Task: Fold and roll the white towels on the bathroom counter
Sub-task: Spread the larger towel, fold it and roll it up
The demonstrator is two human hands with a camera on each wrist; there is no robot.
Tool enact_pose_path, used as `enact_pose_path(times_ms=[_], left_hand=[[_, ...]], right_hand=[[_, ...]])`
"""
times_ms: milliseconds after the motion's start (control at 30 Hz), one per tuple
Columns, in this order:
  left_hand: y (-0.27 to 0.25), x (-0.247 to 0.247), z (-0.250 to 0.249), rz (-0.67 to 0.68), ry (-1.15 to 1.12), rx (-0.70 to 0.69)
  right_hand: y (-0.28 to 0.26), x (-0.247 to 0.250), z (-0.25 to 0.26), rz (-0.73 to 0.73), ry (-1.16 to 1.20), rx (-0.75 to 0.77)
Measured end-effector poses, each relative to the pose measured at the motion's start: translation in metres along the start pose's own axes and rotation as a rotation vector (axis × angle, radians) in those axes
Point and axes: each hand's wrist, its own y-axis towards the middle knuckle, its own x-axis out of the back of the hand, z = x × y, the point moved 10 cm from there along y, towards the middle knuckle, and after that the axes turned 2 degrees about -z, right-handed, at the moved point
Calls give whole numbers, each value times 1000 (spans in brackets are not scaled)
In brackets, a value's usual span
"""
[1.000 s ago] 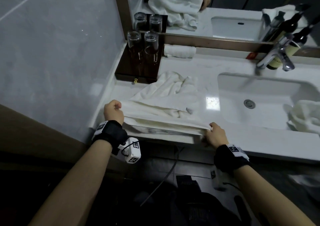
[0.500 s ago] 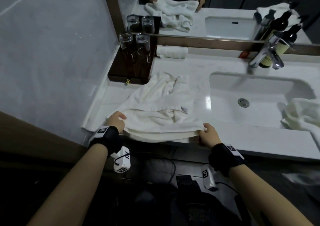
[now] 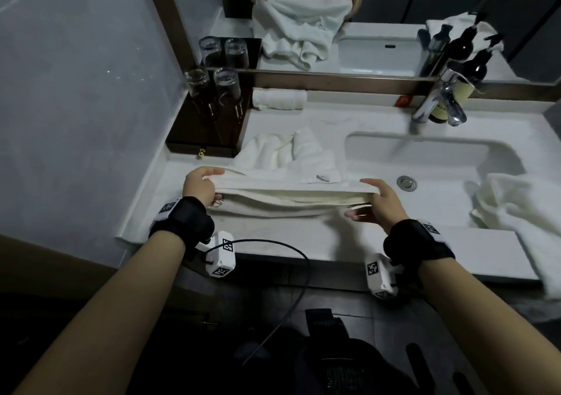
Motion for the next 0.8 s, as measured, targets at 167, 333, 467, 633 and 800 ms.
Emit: enact_pose_path(times_ms=[167, 333, 467, 633, 800], left_hand=[[8, -26, -56, 0, -1, -132], [28, -23, -162, -135, -94, -370], [37, 4, -220, -270, -221, -517], [36, -16, -172, -162, -155, -410], [27, -30, -51, -91, 64, -156]], right_hand=[[23, -18, 28, 59, 28, 3], [43, 3, 139, -139, -33, 452], [44, 33, 178, -225, 46, 564], [47, 38, 132, -231, -87, 478], [37, 39, 39, -216, -348, 319]])
